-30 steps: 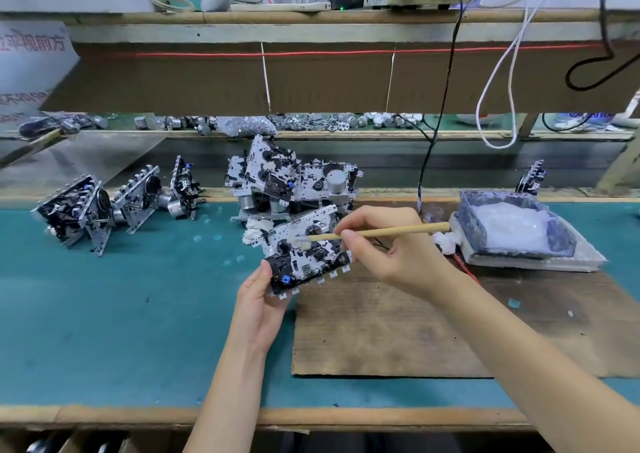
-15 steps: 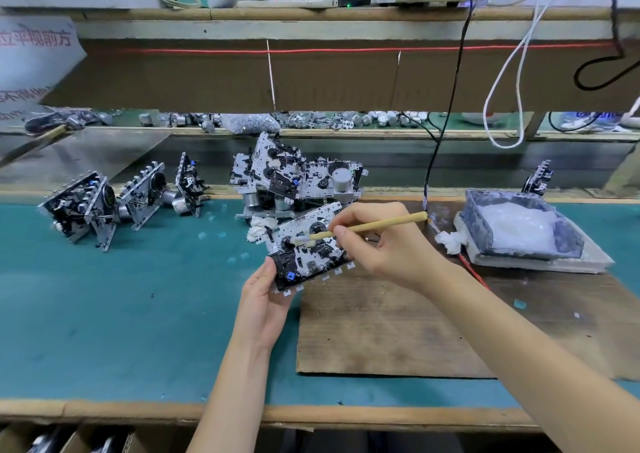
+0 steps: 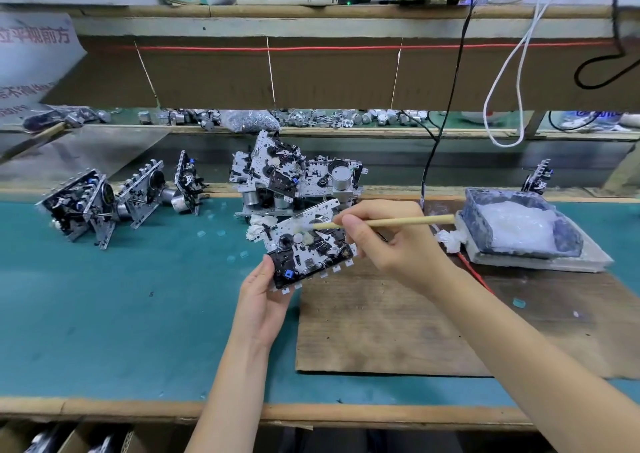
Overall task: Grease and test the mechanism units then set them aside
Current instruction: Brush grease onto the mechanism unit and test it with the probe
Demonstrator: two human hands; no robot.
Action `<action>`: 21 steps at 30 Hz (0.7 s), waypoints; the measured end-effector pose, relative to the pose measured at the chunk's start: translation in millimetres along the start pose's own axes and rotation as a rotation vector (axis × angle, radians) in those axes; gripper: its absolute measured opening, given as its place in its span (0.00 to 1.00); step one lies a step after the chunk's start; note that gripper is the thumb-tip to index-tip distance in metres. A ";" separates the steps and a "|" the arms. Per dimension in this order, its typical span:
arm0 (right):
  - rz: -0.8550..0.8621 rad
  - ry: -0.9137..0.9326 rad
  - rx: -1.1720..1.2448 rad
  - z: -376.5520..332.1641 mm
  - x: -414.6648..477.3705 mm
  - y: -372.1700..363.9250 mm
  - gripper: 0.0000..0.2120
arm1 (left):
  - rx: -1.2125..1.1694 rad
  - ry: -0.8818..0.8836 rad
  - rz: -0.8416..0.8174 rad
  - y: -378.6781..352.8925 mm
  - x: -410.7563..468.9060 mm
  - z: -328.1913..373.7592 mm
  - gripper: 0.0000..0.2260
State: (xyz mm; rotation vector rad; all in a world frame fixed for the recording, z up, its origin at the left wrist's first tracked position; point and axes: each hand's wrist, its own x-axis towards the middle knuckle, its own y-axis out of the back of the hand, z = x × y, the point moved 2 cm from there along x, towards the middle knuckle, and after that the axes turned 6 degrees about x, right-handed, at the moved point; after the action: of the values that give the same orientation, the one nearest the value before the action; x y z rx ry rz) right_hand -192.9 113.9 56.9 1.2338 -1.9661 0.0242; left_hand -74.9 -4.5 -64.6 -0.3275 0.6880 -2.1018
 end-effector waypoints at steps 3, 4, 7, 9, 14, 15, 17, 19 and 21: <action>-0.041 -0.014 -0.012 0.7 0.7 -2.5 0.10 | 0.007 -0.001 0.006 -0.3 -0.8 0.7 0.15; -0.052 -0.014 -0.014 0.8 0.9 -3.3 0.10 | 0.011 -0.003 0.002 -0.7 -1.1 0.9 0.15; -0.080 -0.006 -0.029 1.8 1.2 -5.0 0.10 | 0.013 -0.012 -0.012 -1.6 -2.2 1.8 0.15; -0.092 -0.004 -0.042 2.7 1.9 -6.1 0.10 | 0.013 -0.015 -0.016 -1.8 -2.3 2.1 0.15; -0.093 0.004 -0.043 3.1 3.7 -6.9 0.10 | 0.016 -0.011 -0.015 -1.5 -1.9 1.9 0.15; -0.091 0.009 -0.044 3.0 4.0 -6.9 0.10 | 0.019 -0.011 -0.017 -1.5 -1.9 1.9 0.15; -0.088 0.020 -0.049 3.0 4.8 -6.8 0.09 | 0.026 -0.009 -0.018 -1.4 -1.9 1.8 0.15; -0.091 0.021 -0.049 2.6 5.5 -7.0 0.09 | 0.028 -0.002 -0.015 -1.0 -1.4 1.6 0.14; -0.092 0.016 -0.046 2.5 5.9 -7.3 0.09 | 0.023 -0.001 -0.012 -0.9 -1.1 1.5 0.14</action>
State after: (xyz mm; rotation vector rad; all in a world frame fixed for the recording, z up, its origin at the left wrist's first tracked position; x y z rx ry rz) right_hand -190.1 104.7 56.2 1.2891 -1.8836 -0.0569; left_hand -74.2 -3.7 -62.8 -0.3199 0.6619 -2.1192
